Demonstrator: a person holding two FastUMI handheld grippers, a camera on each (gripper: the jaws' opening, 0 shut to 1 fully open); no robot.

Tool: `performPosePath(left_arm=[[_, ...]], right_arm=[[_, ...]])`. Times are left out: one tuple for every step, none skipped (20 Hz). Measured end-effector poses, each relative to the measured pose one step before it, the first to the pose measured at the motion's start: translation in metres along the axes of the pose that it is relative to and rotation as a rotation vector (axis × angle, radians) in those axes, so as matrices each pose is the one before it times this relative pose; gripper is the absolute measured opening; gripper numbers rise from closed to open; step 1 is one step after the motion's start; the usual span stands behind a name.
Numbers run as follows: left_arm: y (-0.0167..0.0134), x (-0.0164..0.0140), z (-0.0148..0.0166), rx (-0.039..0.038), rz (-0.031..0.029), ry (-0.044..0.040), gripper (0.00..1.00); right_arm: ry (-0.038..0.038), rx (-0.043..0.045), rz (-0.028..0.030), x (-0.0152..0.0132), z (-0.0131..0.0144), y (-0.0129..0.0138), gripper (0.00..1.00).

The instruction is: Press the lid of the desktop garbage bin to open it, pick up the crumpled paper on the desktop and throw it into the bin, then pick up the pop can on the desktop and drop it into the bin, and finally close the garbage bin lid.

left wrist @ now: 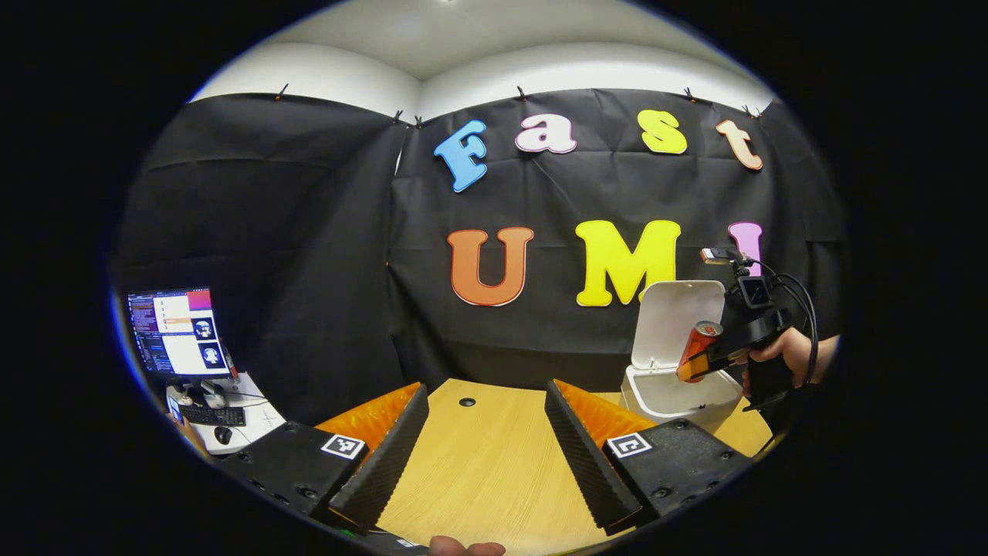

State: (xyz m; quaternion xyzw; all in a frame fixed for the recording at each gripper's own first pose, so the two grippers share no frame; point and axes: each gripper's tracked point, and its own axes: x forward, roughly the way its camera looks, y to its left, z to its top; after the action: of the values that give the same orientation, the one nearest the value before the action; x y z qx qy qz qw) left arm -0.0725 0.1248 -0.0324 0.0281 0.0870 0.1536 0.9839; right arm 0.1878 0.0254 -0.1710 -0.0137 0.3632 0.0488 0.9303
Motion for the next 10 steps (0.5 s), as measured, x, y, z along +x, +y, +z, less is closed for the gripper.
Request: performPosePath(left_arm=[[-0.00218, -0.00061, 0.0029, 0.00502, -0.00164, -0.00525, 0.98], [-0.00182, 0.00043, 0.00053, -0.00288, -0.00323, -0.00483, 1.0], [-0.00172, -0.00043, -0.00035, -0.0065, -0.0041, 0.0014, 0.98], [-0.00249, -0.00019, -0.00081, -0.0062, -0.00285, 0.00341, 0.98], [-0.00213, 0.00013, -0.00084, -0.00392, -0.0021, 0.00407, 0.98], [-0.00195, 0.00049, -0.0006, -0.00183, -0.00155, 0.00099, 0.98], [-0.00337, 0.0002, 0.00019, 0.00085, -0.00176, -0.00214, 0.98], [-0.00391, 0.00147, -0.00016, -0.0022, -0.00509, -0.0015, 0.98], [-0.00615, 0.00111, 0.00002, -0.00903, -0.00906, 0.00304, 0.98], [-0.00655, 0.00091, -0.00376, -0.01032, -0.01476, 0.00676, 0.98]], right_arm=[[0.00219, 0.00637, -0.00213, -0.00125, -0.00114, -0.00012, 0.82], [0.00069, 0.00285, -0.00091, 0.00081, -0.00068, -0.00032, 0.82], [0.00015, 0.00217, -0.00165, 0.00097, 0.00124, -0.0013, 0.83], [-0.00245, 0.00249, -0.00046, -0.00013, 0.00048, -0.00113, 0.83], [-0.00606, 0.00602, 0.00146, -0.00045, 0.0004, -0.00109, 0.83], [-0.00515, 0.00672, -0.00027, -0.00113, 0.00098, -0.00144, 0.88], [-0.00436, 0.00794, -0.00342, -0.00006, 0.00061, -0.00142, 0.89], [-0.00201, 0.01112, -0.01062, -0.00178, 0.00046, -0.00282, 0.89], [-0.00618, 0.01422, -0.00338, -0.00323, 0.00028, -0.00129, 0.89], [-0.01296, 0.01568, -0.00098, -0.00437, 0.00173, -0.00139, 0.89]])
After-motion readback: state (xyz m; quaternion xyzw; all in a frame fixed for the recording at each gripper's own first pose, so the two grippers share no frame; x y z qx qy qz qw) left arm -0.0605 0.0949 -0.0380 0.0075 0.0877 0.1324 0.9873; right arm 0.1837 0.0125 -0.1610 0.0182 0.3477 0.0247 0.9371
